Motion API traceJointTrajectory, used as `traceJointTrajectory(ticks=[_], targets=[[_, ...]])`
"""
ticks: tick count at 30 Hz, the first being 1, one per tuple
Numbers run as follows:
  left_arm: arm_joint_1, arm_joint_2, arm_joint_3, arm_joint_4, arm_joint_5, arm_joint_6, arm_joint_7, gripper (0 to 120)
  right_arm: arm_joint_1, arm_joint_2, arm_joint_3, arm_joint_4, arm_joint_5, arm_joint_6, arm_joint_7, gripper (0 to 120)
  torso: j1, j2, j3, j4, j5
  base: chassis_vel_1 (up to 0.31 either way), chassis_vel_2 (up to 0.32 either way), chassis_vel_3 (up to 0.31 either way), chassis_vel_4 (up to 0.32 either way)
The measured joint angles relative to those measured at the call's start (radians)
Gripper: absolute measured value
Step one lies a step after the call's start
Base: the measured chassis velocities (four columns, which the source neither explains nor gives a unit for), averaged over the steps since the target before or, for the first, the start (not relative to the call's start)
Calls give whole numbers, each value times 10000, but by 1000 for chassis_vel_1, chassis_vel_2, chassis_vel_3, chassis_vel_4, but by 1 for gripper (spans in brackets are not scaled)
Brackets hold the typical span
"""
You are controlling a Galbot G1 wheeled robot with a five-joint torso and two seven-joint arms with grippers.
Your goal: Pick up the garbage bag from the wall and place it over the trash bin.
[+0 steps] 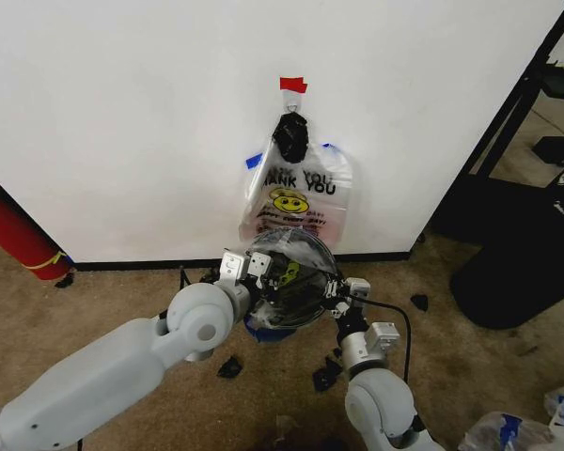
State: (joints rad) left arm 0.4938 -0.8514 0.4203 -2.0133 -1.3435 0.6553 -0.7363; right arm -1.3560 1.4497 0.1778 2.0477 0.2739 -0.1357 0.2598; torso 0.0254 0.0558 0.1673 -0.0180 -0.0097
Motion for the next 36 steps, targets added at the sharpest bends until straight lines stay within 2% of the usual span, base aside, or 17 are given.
traceJointTrajectory(ticks=[12,25,36], targets=[[-380,-544,406,743,47,-17,-220,0,-214,10,-37,107,-182,77,-82,1,0,0,0,0,0,0,0,0,0],[-891,-1542,1027,1638,-52,-25,-531,0,-382,-54,31,255,-204,150,-245,1,0,0,-1,-2,1,0,0,0,0],[-983,-1920,1107,2157,-93,-37,-581,0,-477,-275,51,503,119,155,-578,1,0,0,-1,-1,0,0,0,0,0]])
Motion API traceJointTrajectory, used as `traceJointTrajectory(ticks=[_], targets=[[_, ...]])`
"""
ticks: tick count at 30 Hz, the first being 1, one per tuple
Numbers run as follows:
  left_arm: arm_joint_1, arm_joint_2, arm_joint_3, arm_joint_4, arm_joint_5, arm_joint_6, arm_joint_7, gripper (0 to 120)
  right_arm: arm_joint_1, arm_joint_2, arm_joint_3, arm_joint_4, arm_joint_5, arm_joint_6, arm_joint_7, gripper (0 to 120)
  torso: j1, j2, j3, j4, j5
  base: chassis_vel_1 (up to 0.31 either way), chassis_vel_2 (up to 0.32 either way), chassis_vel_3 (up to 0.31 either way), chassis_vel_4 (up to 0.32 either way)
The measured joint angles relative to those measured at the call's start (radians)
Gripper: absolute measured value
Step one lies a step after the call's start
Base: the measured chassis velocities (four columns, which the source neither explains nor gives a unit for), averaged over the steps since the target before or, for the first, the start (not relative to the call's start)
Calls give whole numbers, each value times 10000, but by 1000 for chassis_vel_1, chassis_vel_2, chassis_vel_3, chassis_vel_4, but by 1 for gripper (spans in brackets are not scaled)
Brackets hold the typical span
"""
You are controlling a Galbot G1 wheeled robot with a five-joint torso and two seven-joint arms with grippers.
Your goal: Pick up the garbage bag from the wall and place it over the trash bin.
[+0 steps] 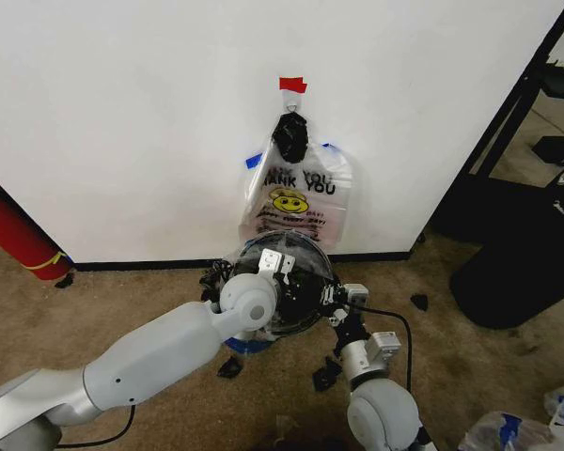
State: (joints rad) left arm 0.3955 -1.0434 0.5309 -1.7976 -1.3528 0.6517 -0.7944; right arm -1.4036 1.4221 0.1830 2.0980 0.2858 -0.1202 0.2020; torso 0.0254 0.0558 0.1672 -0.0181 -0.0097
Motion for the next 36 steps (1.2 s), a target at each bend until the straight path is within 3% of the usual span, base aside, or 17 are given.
traceJointTrajectory(ticks=[15,26,36], targets=[[102,-277,39,606,222,-63,-29,0,-35,-128,45,188,1166,-342,-210,1,0,0,0,1,0,0,0,0,0],[179,-199,184,1057,874,-172,-21,0,-155,-157,56,362,1199,-376,-316,1,0,0,0,0,-1,0,0,0,0],[368,430,3,233,923,-551,-29,0,64,-48,54,5,1540,-533,-91,1,0,0,1,0,-1,0,0,0,0]])
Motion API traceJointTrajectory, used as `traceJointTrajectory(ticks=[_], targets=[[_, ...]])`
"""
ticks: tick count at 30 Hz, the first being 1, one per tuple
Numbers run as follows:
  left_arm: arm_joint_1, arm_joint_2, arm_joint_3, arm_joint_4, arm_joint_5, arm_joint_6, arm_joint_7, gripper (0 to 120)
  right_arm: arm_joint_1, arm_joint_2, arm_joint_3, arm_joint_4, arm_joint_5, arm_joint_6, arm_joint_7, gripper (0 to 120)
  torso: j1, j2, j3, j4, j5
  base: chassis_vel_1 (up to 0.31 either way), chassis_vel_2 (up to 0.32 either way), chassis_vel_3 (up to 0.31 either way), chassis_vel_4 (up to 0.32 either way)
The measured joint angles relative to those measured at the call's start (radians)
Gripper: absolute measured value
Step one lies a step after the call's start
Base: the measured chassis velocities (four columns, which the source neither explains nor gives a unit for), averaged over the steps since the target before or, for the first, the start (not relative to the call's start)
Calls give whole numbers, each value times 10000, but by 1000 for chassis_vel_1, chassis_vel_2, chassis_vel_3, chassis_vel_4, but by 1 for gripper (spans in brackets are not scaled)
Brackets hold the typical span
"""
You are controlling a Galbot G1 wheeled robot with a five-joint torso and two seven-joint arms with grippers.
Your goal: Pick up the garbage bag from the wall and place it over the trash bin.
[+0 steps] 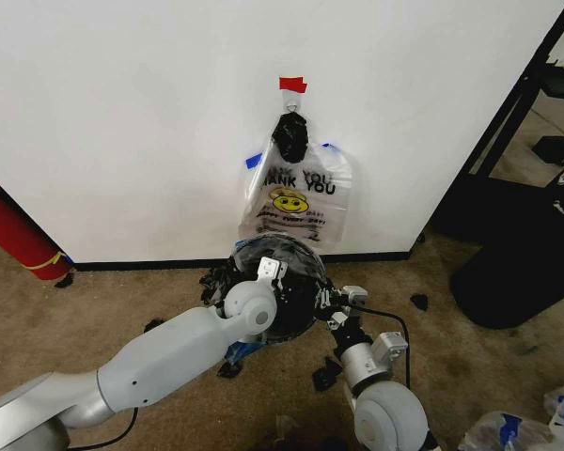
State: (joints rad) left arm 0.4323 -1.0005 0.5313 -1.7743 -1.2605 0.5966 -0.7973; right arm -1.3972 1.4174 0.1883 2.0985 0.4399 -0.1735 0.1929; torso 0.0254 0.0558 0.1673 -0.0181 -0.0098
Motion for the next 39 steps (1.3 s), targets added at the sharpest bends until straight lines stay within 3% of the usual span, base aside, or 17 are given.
traceJointTrajectory(ticks=[4,10,24,30,35,39], targets=[[138,237,-188,-274,47,-428,5,0,79,8,-4,-53,95,-68,18,1,0,0,0,2,0,0,0,0,0],[221,87,-223,-123,360,-1006,300,0,61,32,-99,31,169,-134,-2,1,0,0,0,0,0,0,0,0,0],[250,-195,-64,307,420,-1034,521,0,-184,-95,-177,143,14,-135,-219,1,0,0,0,-1,0,0,0,0,0],[347,357,395,-323,378,-781,906,0,-83,-192,-215,5,-131,-165,-221,1,0,0,0,0,1,0,0,0,0],[436,1039,581,-756,469,-597,1753,0,-10,-262,-369,-68,-206,-218,-204,1,0,0,0,0,0,0,0,0,0],[505,1180,659,-930,510,-584,2480,0,-23,-267,-498,-77,-279,-222,-215,1,0,0,0,1,0,0,0,0,0]])
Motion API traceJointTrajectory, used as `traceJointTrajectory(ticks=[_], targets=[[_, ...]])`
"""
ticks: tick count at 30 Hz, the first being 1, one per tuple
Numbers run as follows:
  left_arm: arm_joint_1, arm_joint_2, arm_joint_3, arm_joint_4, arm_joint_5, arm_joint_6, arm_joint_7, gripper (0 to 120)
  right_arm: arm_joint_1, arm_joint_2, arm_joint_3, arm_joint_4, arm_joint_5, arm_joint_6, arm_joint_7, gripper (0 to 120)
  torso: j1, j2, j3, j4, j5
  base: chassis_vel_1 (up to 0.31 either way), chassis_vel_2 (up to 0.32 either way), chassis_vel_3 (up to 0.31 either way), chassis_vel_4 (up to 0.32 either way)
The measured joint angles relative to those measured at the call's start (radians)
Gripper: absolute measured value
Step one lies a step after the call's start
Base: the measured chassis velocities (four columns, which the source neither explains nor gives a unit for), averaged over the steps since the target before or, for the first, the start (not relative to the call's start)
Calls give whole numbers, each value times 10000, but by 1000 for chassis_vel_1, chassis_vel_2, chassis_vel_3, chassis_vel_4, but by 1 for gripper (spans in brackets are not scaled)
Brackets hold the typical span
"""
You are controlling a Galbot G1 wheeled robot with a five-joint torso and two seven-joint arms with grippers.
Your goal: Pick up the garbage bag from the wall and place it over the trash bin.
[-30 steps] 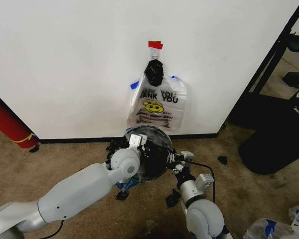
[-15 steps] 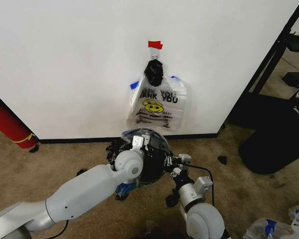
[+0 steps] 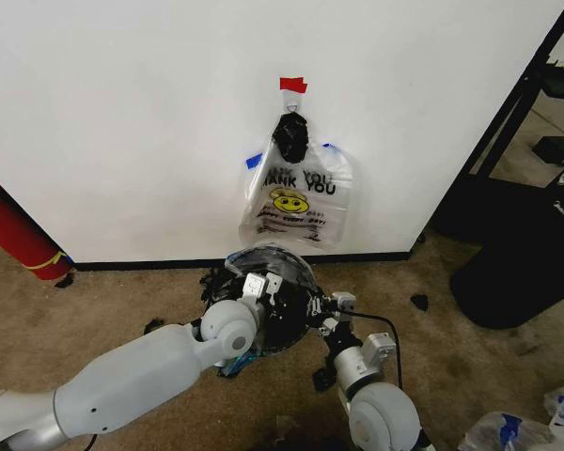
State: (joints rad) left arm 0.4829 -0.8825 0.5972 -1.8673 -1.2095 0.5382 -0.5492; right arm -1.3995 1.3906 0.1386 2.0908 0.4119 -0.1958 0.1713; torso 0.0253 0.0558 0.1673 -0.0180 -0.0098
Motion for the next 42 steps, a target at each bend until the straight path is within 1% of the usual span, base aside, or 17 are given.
traceJointTrajectory(ticks=[2,6,12,17,20,23,27,30,32,35,39,42], targets=[[18,-83,20,61,28,-26,69,0,-57,-6,-80,34,-41,0,-25,1,0,0,0,-1,0,0,0,0,0],[19,-140,23,12,-148,249,75,0,-73,-28,-88,41,-68,0,-39,1,0,0,0,-2,1,0,0,0,0],[25,89,88,-460,-461,772,106,0,-57,-121,-22,16,-60,2,-39,1,0,0,0,-1,1,0,0,0,0],[120,161,11,-551,-522,753,121,0,-34,-111,-21,-13,-50,9,-37,1,0,0,0,-1,1,0,0,0,0],[194,160,-163,-428,-203,543,87,0,-24,-94,-58,-16,-46,16,-36,1,0,0,0,-2,-1,0,0,0,0],[197,230,-279,-211,393,393,-73,0,16,-92,-102,-17,-46,16,-31,1,0,0,0,0,0,0,0,0,0],[193,211,-383,-26,599,244,-368,0,29,-97,-132,-16,-39,15,-27,1,0,0,0,0,1,0,0,0,0],[200,9,-395,297,701,-222,-519,0,27,-76,-188,-14,-46,14,-25,1,0,0,0,-1,0,0,0,0,0],[263,-120,-395,414,616,-536,-445,0,14,-44,-235,-14,-62,12,-24,1,0,0,0,-2,0,0,0,0,0],[381,-145,-393,360,513,-688,-212,0,-8,-17,-254,-21,-101,11,-18,1,0,0,0,-2,0,0,0,0,0],[587,31,-333,-30,402,-991,287,0,-24,-21,-279,-53,-129,-6,-6,1,0,0,0,-1,1,0,0,0,0],[612,54,-330,-74,373,-1058,362,0,-24,-24,-287,-57,-131,-7,-5,1,0,0,0,-1,0,0,0,0,0]])
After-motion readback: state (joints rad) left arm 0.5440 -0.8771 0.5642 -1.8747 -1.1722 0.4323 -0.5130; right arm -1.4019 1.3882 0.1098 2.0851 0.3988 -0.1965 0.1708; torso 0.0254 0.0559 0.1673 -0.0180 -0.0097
